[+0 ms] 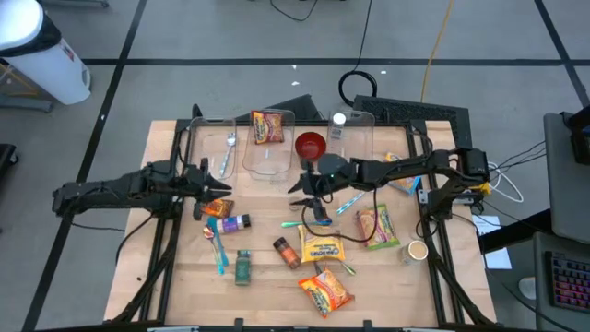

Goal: Pick & Place Food Item
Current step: Put the brown seasoning bottle into the right transparent bin

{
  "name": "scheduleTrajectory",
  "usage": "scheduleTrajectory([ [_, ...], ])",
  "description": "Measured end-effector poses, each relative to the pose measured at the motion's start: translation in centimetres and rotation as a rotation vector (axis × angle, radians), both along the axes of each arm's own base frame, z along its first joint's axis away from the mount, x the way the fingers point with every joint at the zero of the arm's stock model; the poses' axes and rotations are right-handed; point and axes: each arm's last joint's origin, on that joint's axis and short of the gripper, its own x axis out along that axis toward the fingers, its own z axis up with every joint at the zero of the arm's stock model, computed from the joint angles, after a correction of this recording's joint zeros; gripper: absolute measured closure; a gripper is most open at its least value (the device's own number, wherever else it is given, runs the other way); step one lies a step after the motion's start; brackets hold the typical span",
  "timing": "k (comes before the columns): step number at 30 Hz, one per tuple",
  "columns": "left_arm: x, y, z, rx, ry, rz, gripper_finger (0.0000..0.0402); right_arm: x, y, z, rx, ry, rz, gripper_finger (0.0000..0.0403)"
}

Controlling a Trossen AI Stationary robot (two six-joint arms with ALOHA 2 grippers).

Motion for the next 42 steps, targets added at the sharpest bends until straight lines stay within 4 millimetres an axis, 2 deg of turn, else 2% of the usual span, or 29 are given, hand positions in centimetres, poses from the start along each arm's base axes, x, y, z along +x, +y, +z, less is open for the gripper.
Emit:
scheduleTrajectory([
  [6,0.9,-0.7,0.3,0.025,-0.026,0.002,0.0330,-0.1,0.0,-0.3,0.058,0.044,-0.027,0.0238],
  [16,2.6,-1.0,0.3,0.150,-0.042,-0.024,0.0330,0.0,1.9,-0.2,0.028,0.028,0.009,0.0236],
  [21,3.3,-1.0,0.1,0.204,-0.036,-0.034,0.0330,0.2,2.0,-0.5,0.063,0.041,-0.017,0.0200],
  [24,3.8,-1.0,0.0,0.242,-0.037,-0.037,0.0330,0.3,1.7,-1.2,0.033,0.071,-0.099,0.0168],
  [30,4.6,-0.8,0.1,0.293,-0.053,0.026,0.0330,0.5,1.0,-1.2,0.006,0.057,-0.163,0.0122],
  [35,5.0,-0.8,-0.1,0.309,-0.045,0.038,0.0330,0.5,0.7,-1.3,0.044,0.062,-0.189,0.0113],
  [42,5.5,-0.7,-0.4,0.341,-0.030,0.041,0.0330,1.4,0.7,-3.2,0.047,0.089,-0.185,0.0119],
])
